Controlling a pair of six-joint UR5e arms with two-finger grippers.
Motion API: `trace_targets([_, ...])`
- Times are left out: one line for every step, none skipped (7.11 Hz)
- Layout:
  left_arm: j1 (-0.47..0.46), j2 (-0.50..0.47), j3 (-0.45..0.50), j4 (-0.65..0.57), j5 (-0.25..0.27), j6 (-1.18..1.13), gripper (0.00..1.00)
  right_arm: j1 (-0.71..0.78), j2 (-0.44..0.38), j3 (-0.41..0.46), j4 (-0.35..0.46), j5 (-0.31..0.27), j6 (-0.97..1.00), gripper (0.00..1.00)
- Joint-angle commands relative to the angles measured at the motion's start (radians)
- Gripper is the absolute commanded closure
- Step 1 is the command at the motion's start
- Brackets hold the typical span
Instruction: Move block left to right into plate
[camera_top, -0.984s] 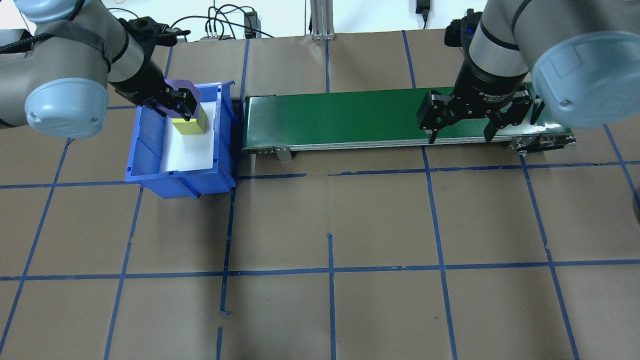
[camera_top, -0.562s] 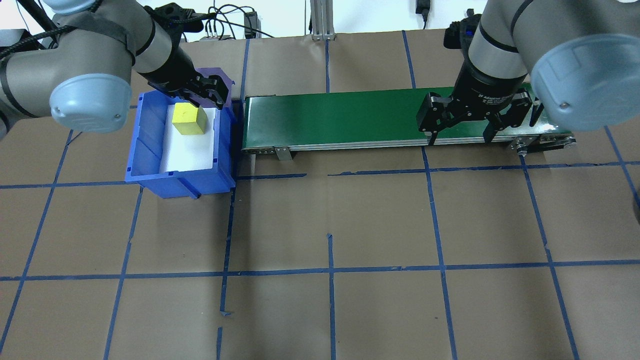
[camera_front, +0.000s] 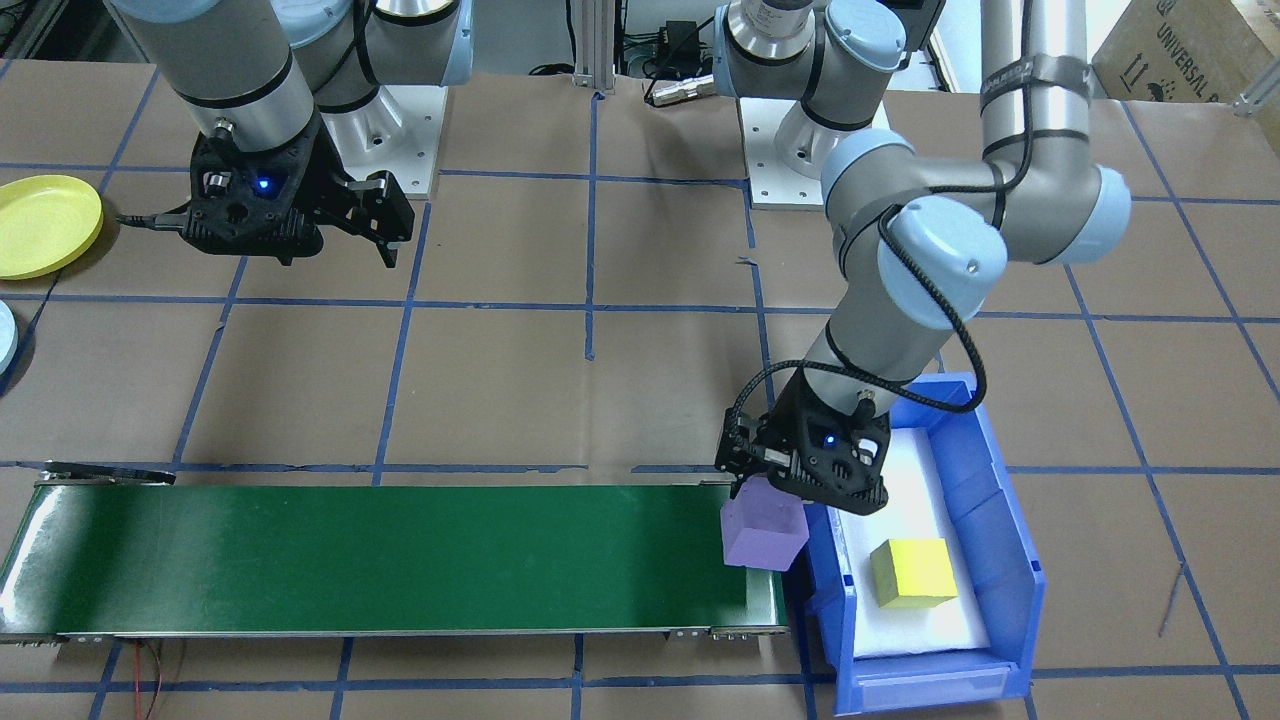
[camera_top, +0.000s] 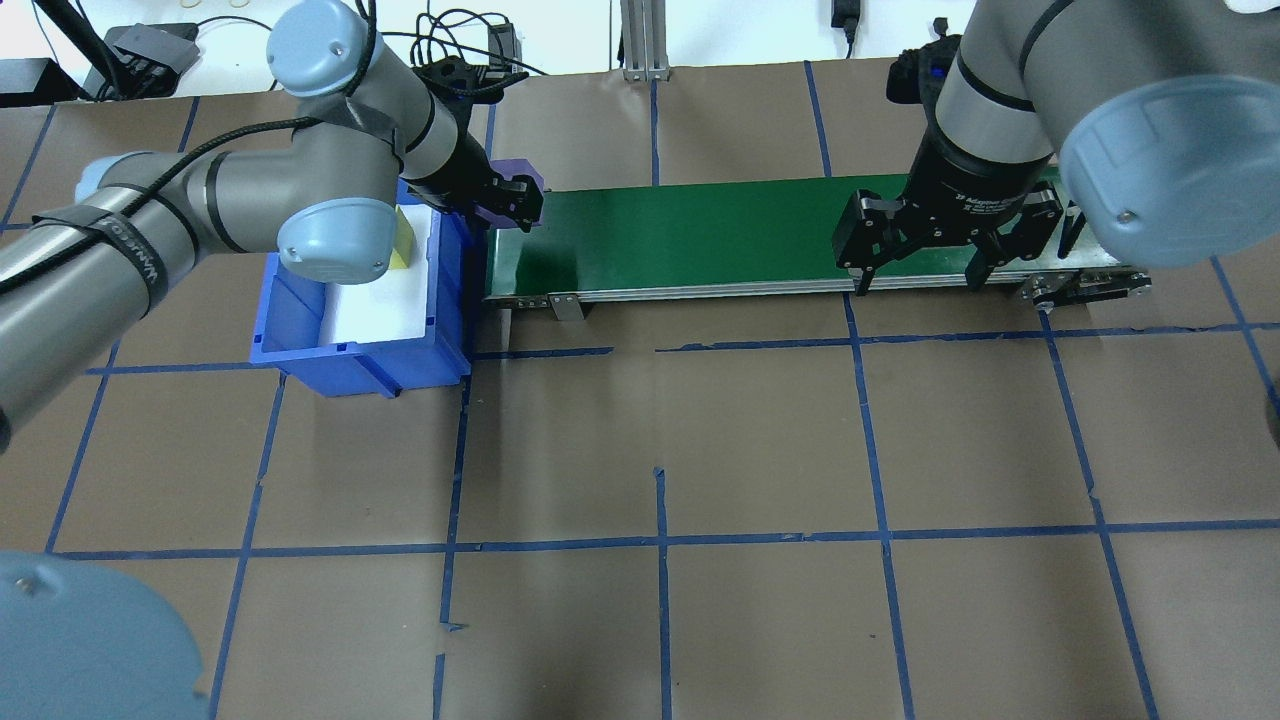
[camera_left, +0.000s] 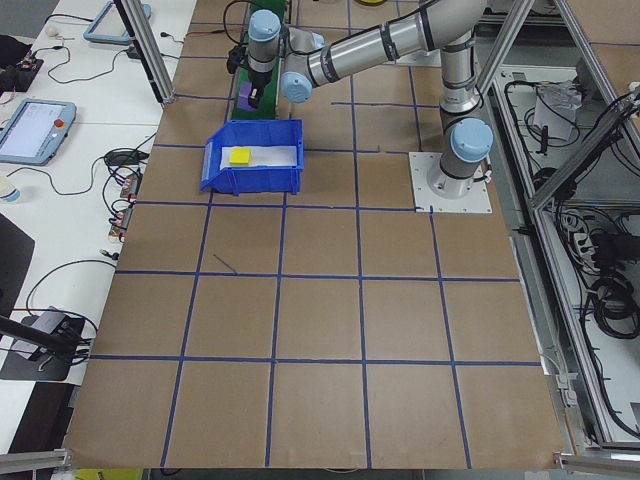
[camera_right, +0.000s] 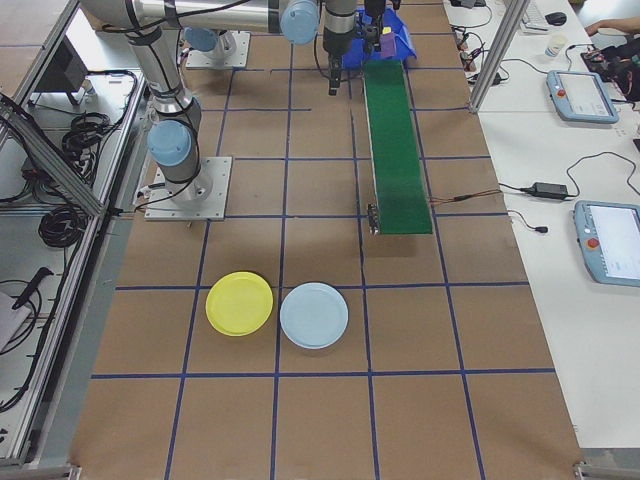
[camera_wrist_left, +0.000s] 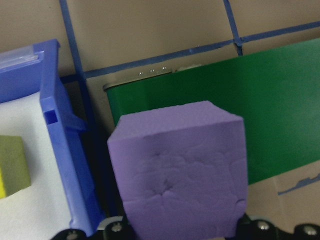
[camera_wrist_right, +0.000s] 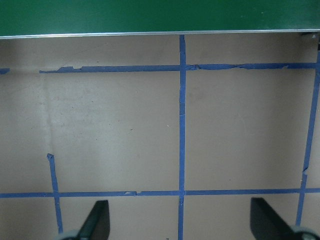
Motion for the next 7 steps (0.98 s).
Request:
trace_targets([-0.005,-0.029,0.000,0.020,0.004,0.005,0.13,-0.001,-0.001,0.000,-0.001,0.001,-0.001,0.00])
trace_targets([-0.005,-0.031,0.000,0.011,0.004,-0.002,0.00,-0.001,-0.001,0.000,-0.001,-0.001,-0.001,0.00])
trace_targets([-0.005,-0.026,0.000,0.008,0.005,-0.057,0.00,-0.001,-0.001,0.002,0.000,-0.001,0.001,0.00])
trace_targets([-0.005,0.009,0.000,-0.015,0.013,-0.052,0.00,-0.001,-0.001,0.002,0.000,-0.001,-0.001,0.00])
trace_targets([0.010,0.071,0.008,-0.065,0.068,0.037,0.00,-0.001,-0.001,0.003,0.000,-0.001,0.001,0.00])
trace_targets([0.044,0.125,0.014,-0.163,0.122,0.082,0.00,0.001,-0.001,0.003,0.000,-0.001,-0.001,0.00])
trace_targets([0.097,0.138,0.011,-0.187,0.124,0.099,0.00,0.000,-0.001,0.003,-0.001,-0.001,-0.001,0.00])
